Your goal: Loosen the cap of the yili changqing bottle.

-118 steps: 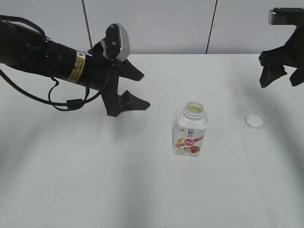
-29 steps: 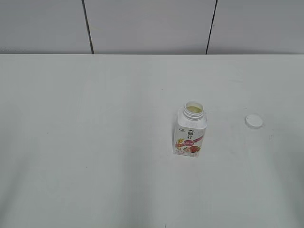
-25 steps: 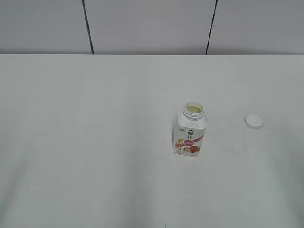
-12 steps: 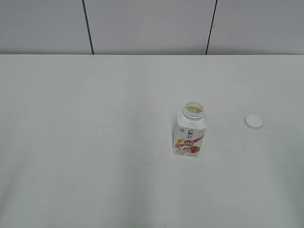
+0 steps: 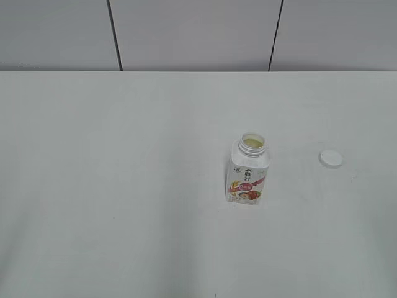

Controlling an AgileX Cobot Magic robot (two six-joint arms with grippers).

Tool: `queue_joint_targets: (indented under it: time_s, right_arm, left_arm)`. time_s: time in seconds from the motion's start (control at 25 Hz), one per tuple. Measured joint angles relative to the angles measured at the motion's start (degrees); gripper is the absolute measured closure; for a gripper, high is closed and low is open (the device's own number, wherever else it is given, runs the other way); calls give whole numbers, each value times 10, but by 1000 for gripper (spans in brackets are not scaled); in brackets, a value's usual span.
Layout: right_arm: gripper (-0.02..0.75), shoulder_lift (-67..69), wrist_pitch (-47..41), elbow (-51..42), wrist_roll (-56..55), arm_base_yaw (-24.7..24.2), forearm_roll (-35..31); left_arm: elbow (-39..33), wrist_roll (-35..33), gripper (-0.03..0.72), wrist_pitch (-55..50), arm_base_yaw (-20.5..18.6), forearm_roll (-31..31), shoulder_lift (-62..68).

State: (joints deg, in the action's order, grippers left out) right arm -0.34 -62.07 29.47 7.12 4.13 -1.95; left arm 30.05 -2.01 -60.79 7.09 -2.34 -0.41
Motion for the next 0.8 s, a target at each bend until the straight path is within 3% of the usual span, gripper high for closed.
queue_joint_targets:
  time_s: [0.8]
  right_arm:
    - [143,-1,0,-1,0,0,1]
  left_arm:
    - [0,0,218,0,0,0,0]
